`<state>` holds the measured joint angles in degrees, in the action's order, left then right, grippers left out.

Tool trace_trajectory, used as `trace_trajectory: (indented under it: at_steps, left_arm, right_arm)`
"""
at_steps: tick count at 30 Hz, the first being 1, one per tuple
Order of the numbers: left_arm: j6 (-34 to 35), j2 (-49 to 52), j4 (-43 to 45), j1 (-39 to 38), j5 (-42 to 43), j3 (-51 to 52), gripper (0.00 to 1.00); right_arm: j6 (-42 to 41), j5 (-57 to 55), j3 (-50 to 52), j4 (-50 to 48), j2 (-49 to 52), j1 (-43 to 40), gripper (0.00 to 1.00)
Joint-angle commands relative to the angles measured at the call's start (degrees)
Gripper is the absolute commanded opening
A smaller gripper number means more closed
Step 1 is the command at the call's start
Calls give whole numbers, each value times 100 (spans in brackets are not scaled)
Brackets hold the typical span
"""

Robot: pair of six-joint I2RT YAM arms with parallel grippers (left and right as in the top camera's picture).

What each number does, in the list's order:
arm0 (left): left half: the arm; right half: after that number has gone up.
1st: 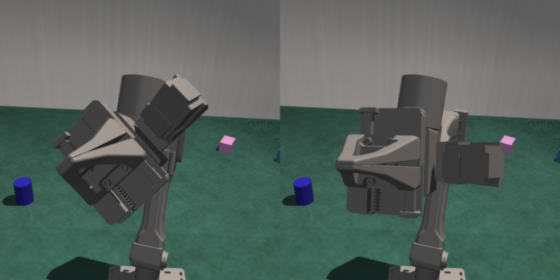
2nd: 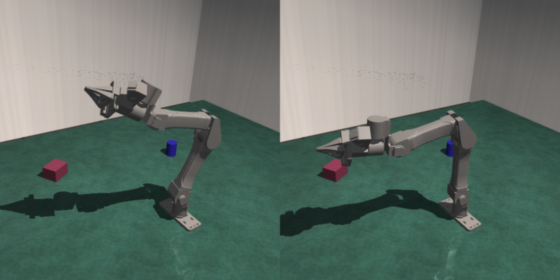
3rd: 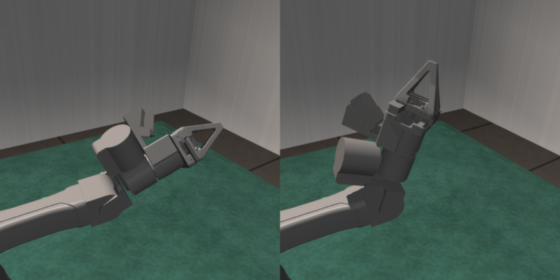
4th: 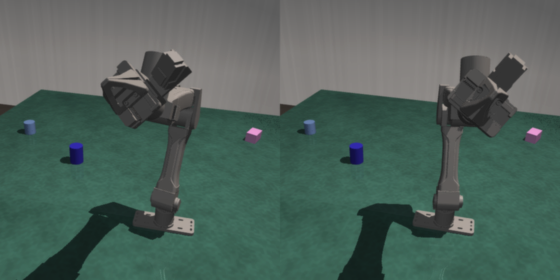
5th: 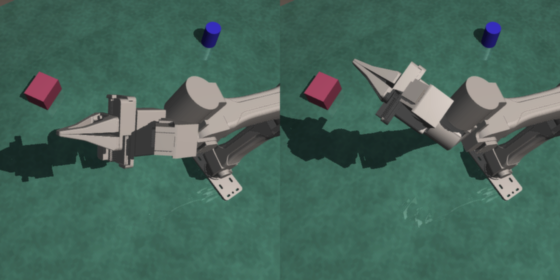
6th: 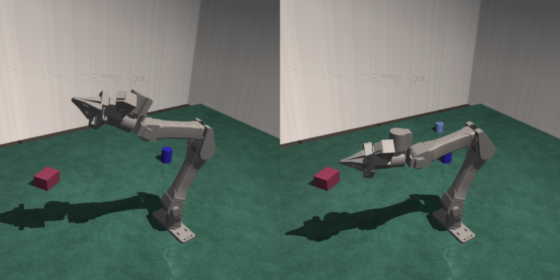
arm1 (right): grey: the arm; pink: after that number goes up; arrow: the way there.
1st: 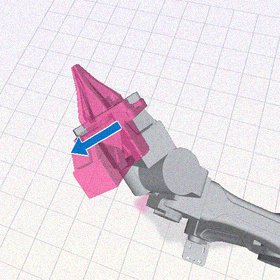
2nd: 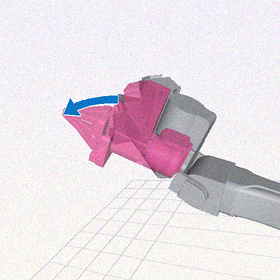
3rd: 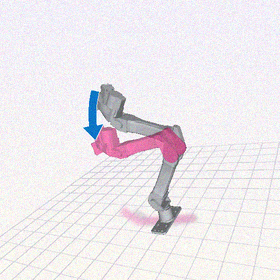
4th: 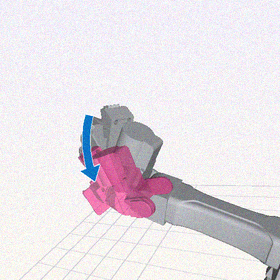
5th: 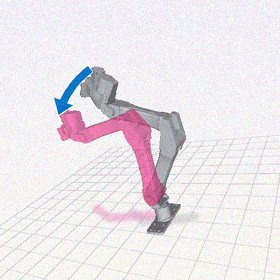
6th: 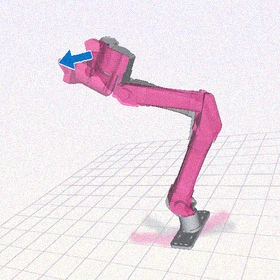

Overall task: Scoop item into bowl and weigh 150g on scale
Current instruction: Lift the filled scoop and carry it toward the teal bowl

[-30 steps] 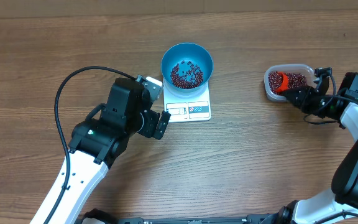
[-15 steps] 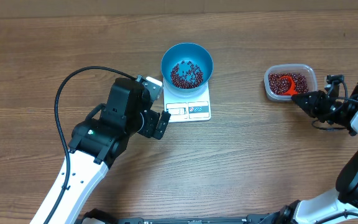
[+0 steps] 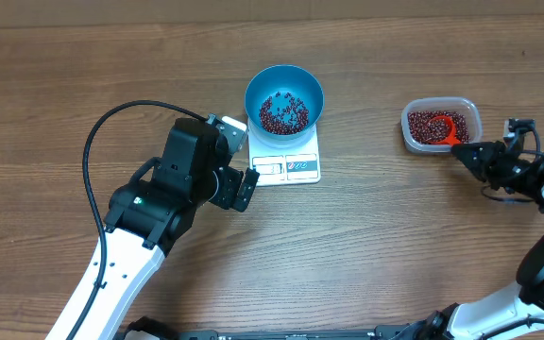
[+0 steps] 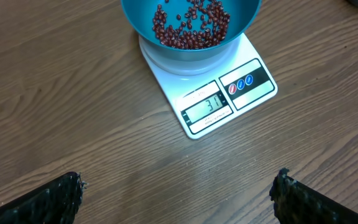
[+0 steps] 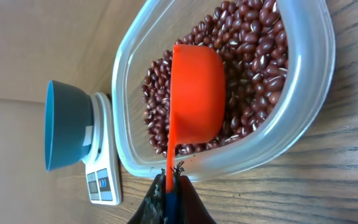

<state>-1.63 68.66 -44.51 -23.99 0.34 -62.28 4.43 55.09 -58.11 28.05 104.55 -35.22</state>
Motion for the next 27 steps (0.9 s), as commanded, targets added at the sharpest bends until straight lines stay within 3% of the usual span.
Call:
trace_trajectory:
  at_steps: [1,11,27]
  left_arm:
    - [52,33,17,-15,-61,24,100]
    - [52,33,17,-15,-61,24,100]
    - [52,33,17,-15,-61,24,100]
  right_arm:
    - [-164,378,79,-149,61,-52,4]
    - [-1064,826,79,-774,61,-52,4]
    - [-1064,1322,79,-601,61,-52,4]
